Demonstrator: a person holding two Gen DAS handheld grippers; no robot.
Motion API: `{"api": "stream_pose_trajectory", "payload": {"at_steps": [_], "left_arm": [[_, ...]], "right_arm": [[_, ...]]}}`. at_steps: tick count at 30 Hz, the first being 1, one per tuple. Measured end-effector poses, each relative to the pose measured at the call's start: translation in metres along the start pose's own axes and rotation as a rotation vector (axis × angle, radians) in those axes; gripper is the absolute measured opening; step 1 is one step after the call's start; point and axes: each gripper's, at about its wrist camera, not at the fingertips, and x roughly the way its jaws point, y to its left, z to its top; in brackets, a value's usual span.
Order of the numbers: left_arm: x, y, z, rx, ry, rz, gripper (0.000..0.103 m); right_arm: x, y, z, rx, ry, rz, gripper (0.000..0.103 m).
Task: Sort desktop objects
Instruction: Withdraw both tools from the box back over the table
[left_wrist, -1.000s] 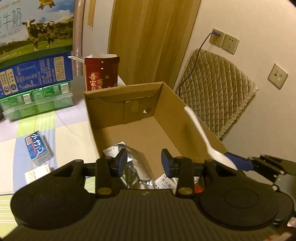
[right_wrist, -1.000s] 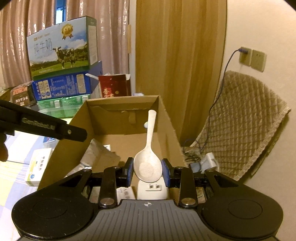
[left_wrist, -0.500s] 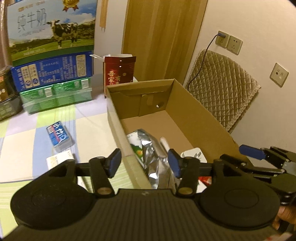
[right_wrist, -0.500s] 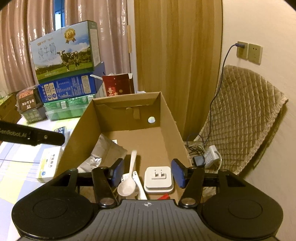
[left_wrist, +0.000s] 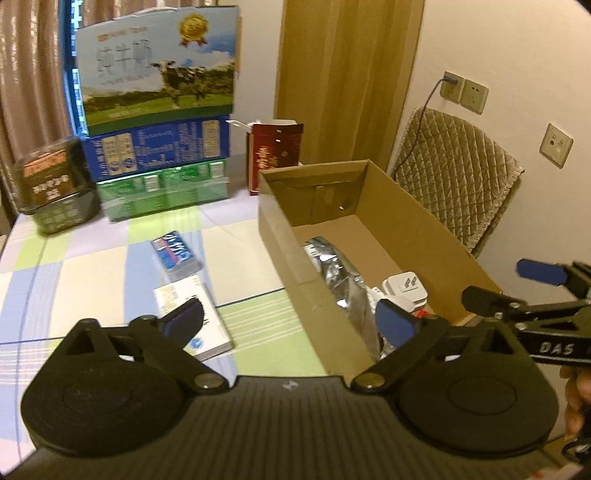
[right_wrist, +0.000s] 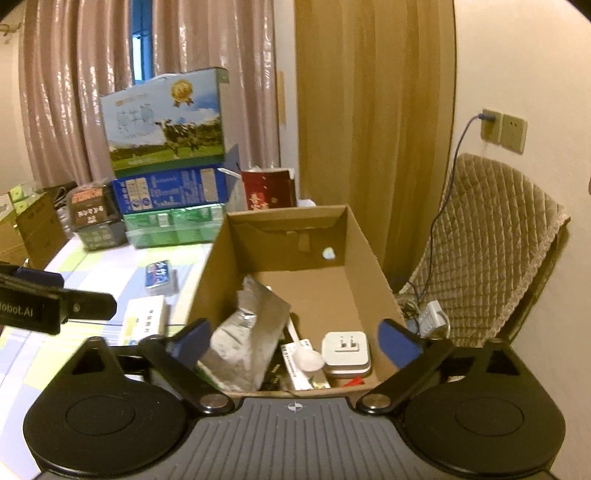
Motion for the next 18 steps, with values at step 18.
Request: {"api": "stream_pose_trajectory", "payload": {"at_steps": [18], "left_arm": [[-0.072,0.135,-0.086,-0.152,0.022,0.22,0.102]], "right_arm": [[-0.012,0.096,-0.01,-0.067,-0.003,0.17,0.101]]}}
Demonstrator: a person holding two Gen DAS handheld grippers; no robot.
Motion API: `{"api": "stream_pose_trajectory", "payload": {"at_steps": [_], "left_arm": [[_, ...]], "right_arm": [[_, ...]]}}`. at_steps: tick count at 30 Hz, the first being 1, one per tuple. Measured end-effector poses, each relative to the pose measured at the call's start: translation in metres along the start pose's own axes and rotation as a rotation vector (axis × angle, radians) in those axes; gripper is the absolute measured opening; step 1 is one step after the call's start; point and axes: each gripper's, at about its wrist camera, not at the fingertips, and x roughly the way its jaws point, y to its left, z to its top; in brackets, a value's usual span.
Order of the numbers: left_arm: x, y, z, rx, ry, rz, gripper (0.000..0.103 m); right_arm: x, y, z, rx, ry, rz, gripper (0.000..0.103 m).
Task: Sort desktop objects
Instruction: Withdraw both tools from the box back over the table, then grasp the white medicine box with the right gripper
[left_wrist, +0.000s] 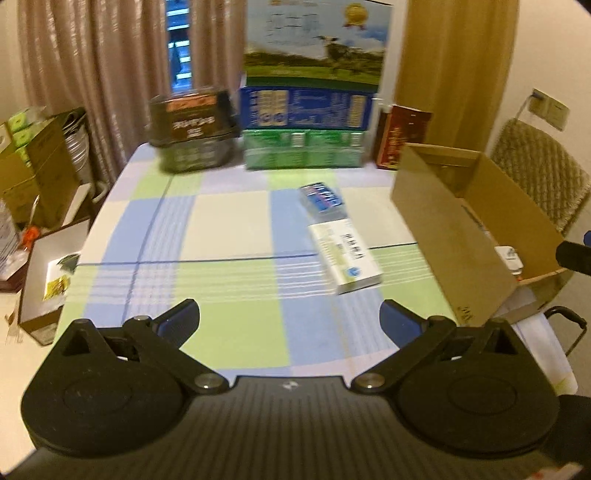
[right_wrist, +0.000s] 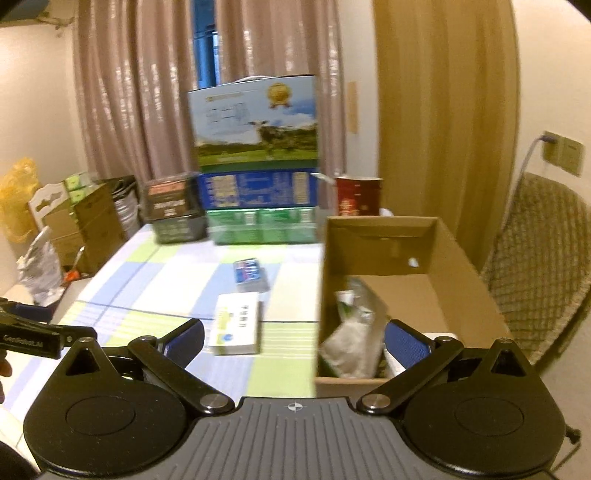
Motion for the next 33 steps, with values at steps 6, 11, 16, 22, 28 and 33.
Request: {"api": "stream_pose_trajectory", "payload": {"at_steps": [6,11,16,22,28,33], "left_arm": [[0.002,0.024,-0.006,-0.031,0.004,0.025,0.102],[0.019,0.038,-0.003,-0.039,0.013,0.039,0.102],[0.052,0.05,0.004,-0.034,0.024,0.054,0.102],[0.103,0.063,0.016,-0.041,0.025,0.059,0.102],[0.149,0.064,0.025,-0.012,0.021,0.049,0.102],[0.179,0.063,0.019,-0.002,0.05,0.032,0.102]], "right_arm": [[0.024,0.032,-0.002,-0.031,0.028,0.064,0.101],[0.059,0.05,-0.005,-0.057,0.058,0.098,0.101],[0.11,0.055,-0.013,-0.072,0.101,0.108,0.101],[0.173,0.055,-0.021,-0.104,0.151,0.093,0.101],[0.228,0.054,-0.025,-0.119,0.196,0.078,0.1],[0.261,0.052,-0.034,-0.128,0.233,0.077,0.094]]}}
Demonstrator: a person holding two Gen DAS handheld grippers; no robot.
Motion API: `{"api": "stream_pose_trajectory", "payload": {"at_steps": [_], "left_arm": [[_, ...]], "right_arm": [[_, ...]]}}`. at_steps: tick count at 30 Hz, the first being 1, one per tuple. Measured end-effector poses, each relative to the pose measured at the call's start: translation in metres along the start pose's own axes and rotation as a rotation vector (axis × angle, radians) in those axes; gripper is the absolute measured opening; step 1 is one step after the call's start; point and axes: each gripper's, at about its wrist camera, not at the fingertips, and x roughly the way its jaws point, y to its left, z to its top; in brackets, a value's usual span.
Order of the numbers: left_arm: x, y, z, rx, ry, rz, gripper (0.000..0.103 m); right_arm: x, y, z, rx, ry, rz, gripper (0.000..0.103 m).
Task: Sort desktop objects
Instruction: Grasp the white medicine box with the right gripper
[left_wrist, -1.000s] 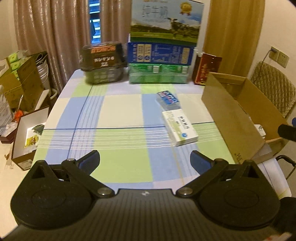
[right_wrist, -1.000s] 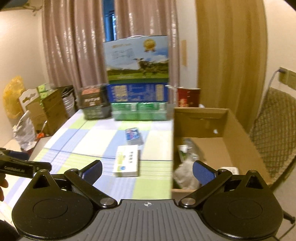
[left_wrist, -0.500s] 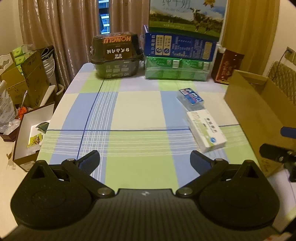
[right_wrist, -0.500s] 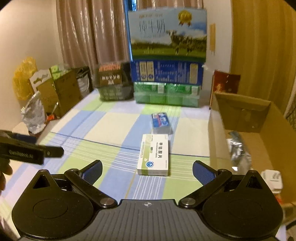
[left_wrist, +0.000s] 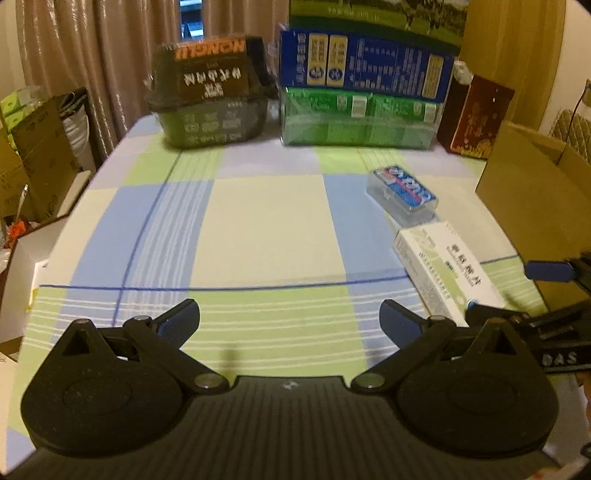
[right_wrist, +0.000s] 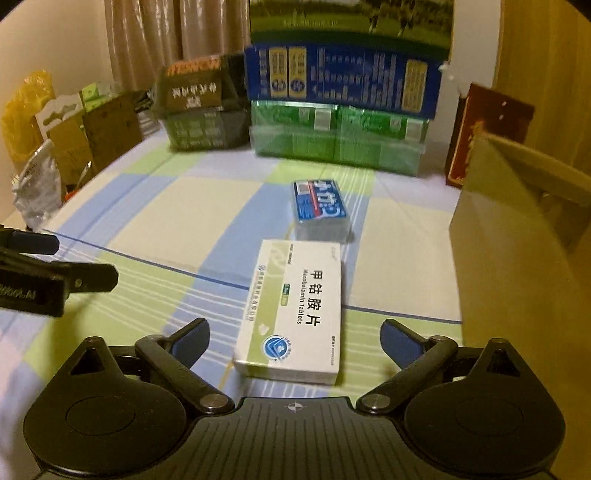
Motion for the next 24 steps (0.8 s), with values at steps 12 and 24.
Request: {"api": "stream_pose_trajectory", "payload": {"at_steps": [12,24], "left_arm": [[0.03,0.007,0.002,-0.043,0.026,-0.01,0.102],[0.037,0.006,0.002,-0.041,0.025,-0.017,0.102]], "right_arm": [[0.031,0.0,0.0,-0.015,0.05,-0.012,0.085],[0.036,0.002,0.0,-0.019,0.059,-0.023,0.069]]}}
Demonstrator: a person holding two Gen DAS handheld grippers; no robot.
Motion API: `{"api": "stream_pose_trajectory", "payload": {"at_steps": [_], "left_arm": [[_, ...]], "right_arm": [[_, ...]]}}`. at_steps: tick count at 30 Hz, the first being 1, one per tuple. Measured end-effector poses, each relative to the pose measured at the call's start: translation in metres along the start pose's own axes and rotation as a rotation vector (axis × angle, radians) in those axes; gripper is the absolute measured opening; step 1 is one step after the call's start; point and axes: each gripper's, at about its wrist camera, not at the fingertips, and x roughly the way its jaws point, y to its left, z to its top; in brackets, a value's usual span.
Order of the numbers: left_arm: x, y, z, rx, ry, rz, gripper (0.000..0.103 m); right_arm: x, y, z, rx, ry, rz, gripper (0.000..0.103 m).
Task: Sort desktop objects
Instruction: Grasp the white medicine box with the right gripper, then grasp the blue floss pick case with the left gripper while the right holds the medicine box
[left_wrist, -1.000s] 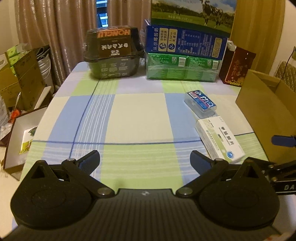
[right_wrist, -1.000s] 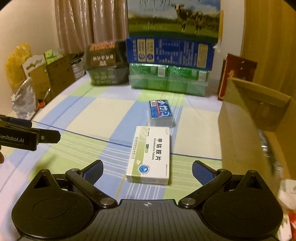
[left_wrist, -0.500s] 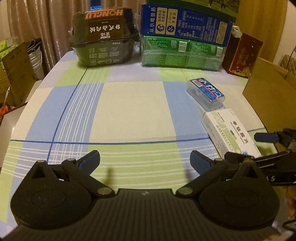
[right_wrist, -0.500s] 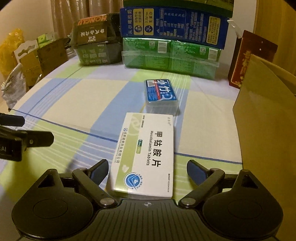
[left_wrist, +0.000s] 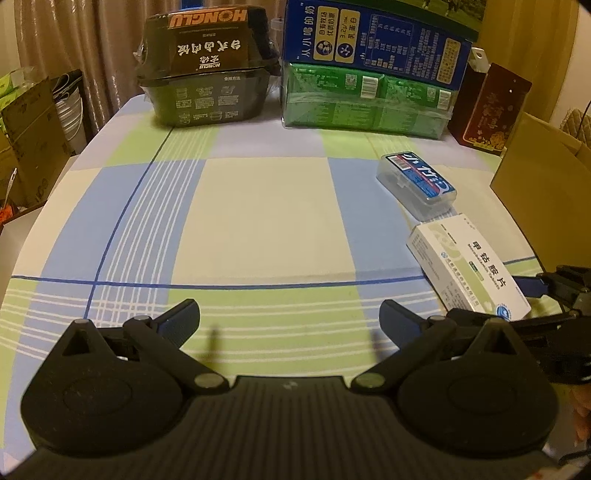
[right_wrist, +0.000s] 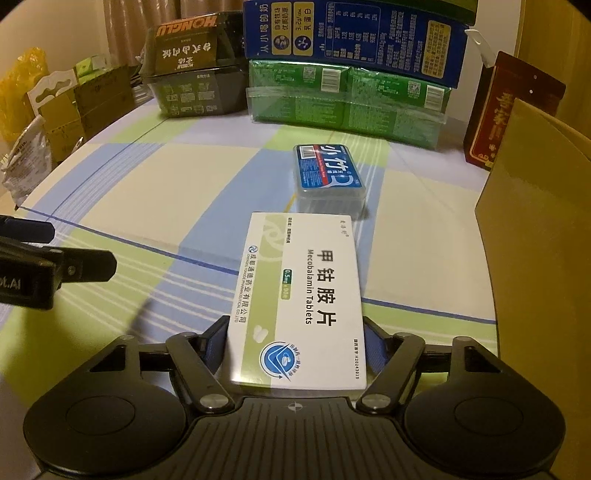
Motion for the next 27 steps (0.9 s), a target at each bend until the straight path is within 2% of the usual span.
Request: {"api": "stream_pose_trajectory", "payload": {"at_steps": [6,16,27], "left_arm": [[0.002,0.001,0.0,-0.012,0.0,-0.004,0.102],[0.002,0.001,0.002,-0.022,-0.013,-0.017,0.102],[0.019,0.005,0.013,-0.011,-0.018,-0.016,0.102]], "right_arm": [[-0.006,-0.003,-0.004,0.0,-0.001,-0.065,0.068],[-0.006,-0.031,0.009,0.105,-0.017,-0.201,0.068],[0.017,-0.039,0.026,0.116,-0.019,-0.242,0.068]]}}
